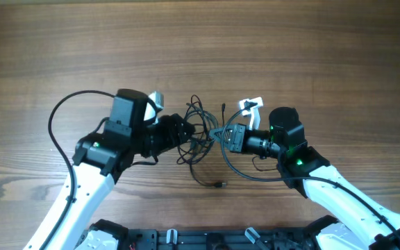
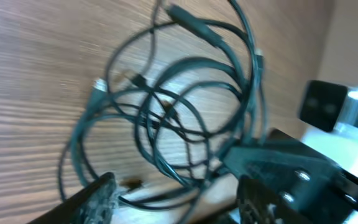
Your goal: Untangle cables
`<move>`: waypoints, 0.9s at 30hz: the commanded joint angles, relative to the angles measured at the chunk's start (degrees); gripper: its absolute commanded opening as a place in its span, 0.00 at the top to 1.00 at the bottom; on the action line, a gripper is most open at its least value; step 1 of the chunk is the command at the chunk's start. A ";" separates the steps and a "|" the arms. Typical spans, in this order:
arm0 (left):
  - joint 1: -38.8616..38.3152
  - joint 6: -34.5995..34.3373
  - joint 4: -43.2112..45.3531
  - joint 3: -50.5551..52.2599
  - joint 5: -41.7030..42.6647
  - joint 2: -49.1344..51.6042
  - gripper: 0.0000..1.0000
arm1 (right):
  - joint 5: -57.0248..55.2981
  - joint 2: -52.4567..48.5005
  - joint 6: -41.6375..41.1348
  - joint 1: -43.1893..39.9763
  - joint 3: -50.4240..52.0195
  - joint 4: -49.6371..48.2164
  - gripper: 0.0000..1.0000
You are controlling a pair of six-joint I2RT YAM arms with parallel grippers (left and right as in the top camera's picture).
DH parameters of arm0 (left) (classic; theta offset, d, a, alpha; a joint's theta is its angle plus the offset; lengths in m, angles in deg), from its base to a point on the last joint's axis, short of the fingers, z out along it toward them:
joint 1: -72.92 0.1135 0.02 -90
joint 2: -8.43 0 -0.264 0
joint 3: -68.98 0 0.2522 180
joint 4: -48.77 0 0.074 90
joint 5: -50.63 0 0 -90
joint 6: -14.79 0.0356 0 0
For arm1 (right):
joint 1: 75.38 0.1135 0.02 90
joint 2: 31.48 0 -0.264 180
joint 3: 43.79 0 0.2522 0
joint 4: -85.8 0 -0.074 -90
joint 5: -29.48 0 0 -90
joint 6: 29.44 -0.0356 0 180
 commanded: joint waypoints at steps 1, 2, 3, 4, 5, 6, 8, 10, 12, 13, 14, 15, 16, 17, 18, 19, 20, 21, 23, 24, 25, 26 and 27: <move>-2.54 1.03 0.04 -0.85 -11.91 1.95 0.43 | 0.81 -0.39 -0.79 -0.02 0.07 -0.66 0.96; -2.82 1.01 0.13 -0.87 -12.15 2.47 0.43 | 1.25 -0.39 -1.38 -0.02 0.07 -0.81 0.96; -3.17 0.98 0.46 -0.87 -12.07 3.37 0.43 | 1.97 -0.39 -1.53 -0.02 0.07 -1.22 0.96; -3.41 0.94 0.72 -0.85 -12.02 4.00 0.43 | 2.43 -0.39 -1.51 -0.02 0.07 -1.81 0.96; -3.80 0.90 1.16 -0.85 -11.98 4.87 0.43 | 3.23 -0.39 -1.51 -0.02 0.07 -2.64 0.96; -4.28 0.74 1.79 -0.85 -12.02 6.03 0.43 | 4.63 -0.39 -1.53 -0.02 0.07 -3.78 0.96; -5.35 0.72 4.22 -0.87 -11.98 8.81 0.44 | 7.56 -0.39 -1.60 -0.02 0.07 -6.05 0.96; -5.51 0.72 6.21 -0.87 -11.82 10.40 0.54 | 7.96 -0.39 -1.51 -0.02 0.07 -5.81 0.96; -5.49 0.74 7.61 -0.87 -11.85 10.99 0.72 | 7.91 -0.39 -1.49 -0.02 0.07 -4.87 0.96; -5.49 0.74 8.15 -0.87 -11.87 11.02 0.79 | 7.91 -0.39 -1.42 -0.02 0.07 -4.57 0.95; -5.38 0.74 8.72 -0.87 -12.09 10.99 0.90 | 7.93 -0.39 -1.29 -0.02 0.07 -4.35 0.96; -5.25 0.74 8.94 -0.87 -12.33 10.97 0.96 | 7.91 -0.39 -1.33 -0.02 0.07 -4.22 0.96; -4.96 0.76 8.94 -0.87 -12.63 10.95 0.96 | 7.89 -0.39 -1.29 -0.02 0.07 -4.20 0.96; -4.20 0.76 8.68 -0.87 -12.76 10.84 0.96 | 7.67 -0.39 -0.92 -0.04 0.07 -4.13 0.96; -3.43 0.74 8.41 -0.87 -12.72 10.69 0.96 | 7.37 -0.39 0.20 -0.04 0.07 -4.00 0.96; -2.58 0.74 7.98 -0.87 -12.70 10.47 0.96 | 6.80 -0.39 1.53 -0.04 0.07 -3.72 0.96; -1.55 0.72 7.43 -0.87 -12.70 10.12 0.96 | 6.05 -0.39 2.21 -0.04 0.07 -3.19 0.95; -0.46 0.72 6.75 -0.87 -12.66 9.73 0.96 | 4.72 -0.39 2.60 -0.04 0.07 -1.99 0.94; 1.88 0.72 5.29 -0.87 -12.66 8.70 0.96 | 0.83 -0.39 3.21 -0.04 0.07 1.79 0.82; 3.39 0.74 4.42 -0.87 -12.46 7.93 0.96 | -1.77 -0.39 3.19 -0.04 0.07 4.61 0.66; 4.90 0.72 3.74 -0.87 -11.82 7.10 0.96 | -3.58 -0.39 3.13 -0.02 0.07 6.64 0.47; 5.77 0.74 3.43 -0.87 -10.93 6.56 0.96 | -4.96 -0.39 3.10 -0.02 0.07 8.66 0.39; 6.93 0.74 3.23 -0.87 -9.20 5.79 0.96 | -5.73 -0.39 3.04 -0.02 0.07 10.27 0.30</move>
